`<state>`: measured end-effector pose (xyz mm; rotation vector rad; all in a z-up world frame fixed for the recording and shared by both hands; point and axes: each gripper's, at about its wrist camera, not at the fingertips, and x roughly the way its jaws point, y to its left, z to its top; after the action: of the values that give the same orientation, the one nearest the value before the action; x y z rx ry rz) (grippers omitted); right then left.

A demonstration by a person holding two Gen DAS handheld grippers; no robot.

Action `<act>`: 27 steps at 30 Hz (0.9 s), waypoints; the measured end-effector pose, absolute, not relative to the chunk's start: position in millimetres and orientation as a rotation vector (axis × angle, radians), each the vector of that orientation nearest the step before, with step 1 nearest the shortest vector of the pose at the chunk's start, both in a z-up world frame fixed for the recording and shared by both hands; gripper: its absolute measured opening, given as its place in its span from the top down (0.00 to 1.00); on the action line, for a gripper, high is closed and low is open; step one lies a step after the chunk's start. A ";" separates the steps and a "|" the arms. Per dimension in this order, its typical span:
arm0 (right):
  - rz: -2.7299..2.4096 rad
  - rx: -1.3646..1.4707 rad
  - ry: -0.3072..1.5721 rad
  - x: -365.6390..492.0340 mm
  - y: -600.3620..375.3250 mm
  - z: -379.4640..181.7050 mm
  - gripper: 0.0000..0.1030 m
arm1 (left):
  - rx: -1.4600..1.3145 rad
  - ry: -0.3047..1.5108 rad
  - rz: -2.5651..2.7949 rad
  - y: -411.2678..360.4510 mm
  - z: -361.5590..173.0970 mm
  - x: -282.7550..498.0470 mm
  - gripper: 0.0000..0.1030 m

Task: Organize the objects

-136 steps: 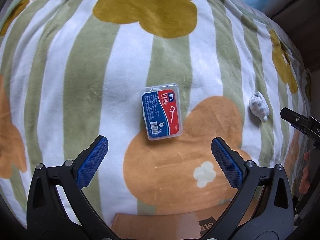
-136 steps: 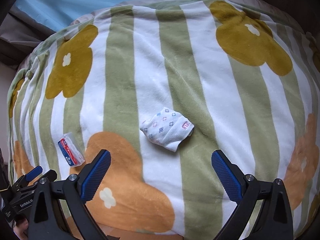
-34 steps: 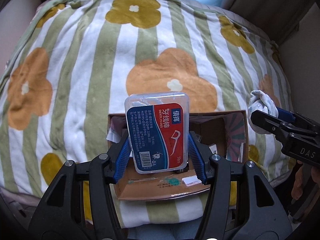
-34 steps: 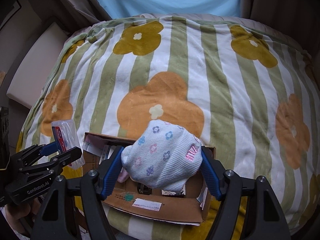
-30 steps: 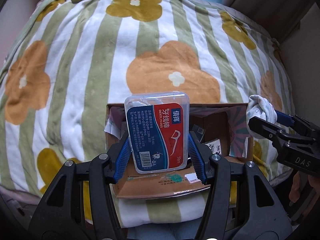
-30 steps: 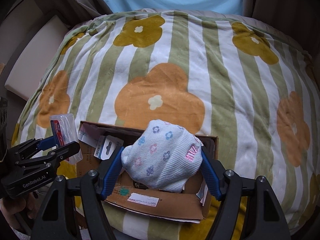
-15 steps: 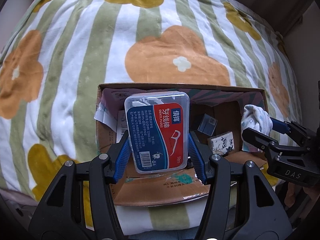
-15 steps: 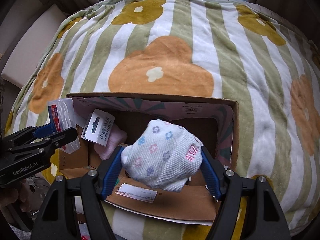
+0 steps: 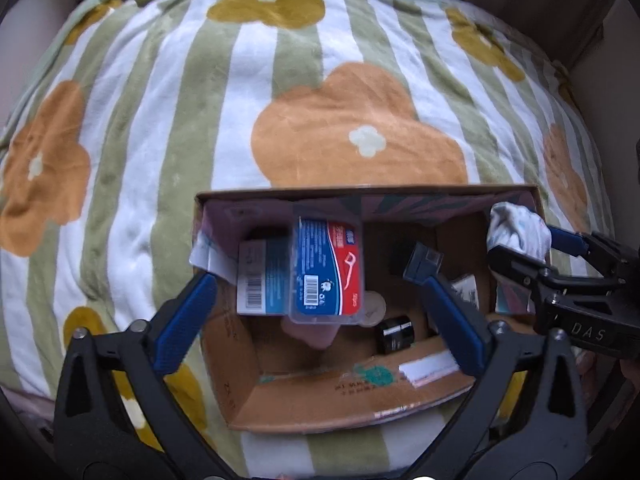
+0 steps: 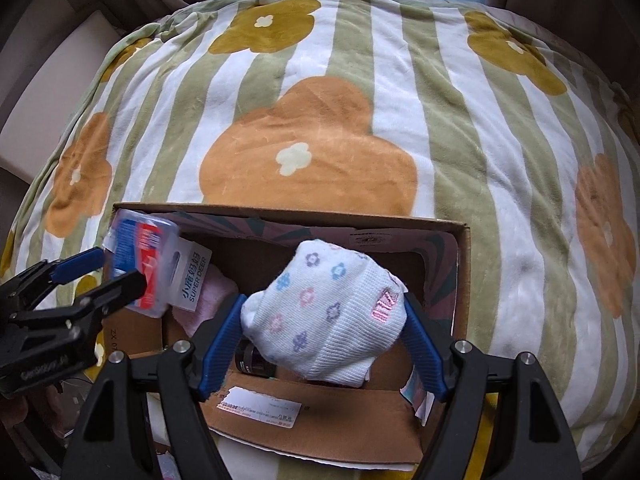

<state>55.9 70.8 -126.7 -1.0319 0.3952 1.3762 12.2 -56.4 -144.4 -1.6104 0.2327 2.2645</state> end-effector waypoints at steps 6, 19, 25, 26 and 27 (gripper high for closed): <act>1.389 -1.046 0.433 62.1 73.0 -133.6 0.01 | -1.608 0.224 2.268 -62.3 -145.0 14.6 0.00; 1.376 -1.033 0.400 55.5 70.0 -129.4 0.00 | -1.580 0.205 2.280 -67.5 -132.2 13.6 0.00; 1.381 -1.019 0.376 46.4 66.1 -115.8 0.00 | -1.534 0.191 2.310 -65.8 -110.8 8.0 0.00; 1.382 -1.014 0.370 44.1 64.9 -111.9 0.00 | -1.522 0.189 2.319 -65.7 -105.0 7.2 0.00; 1.384 -1.008 0.366 41.8 63.2 -107.7 0.00 | -1.508 0.186 2.327 -65.6 -98.5 6.6 0.00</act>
<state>41.8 63.2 -107.7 -1.0077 0.3658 1.3839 6.6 -65.6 -98.5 -1.5083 0.1861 2.3274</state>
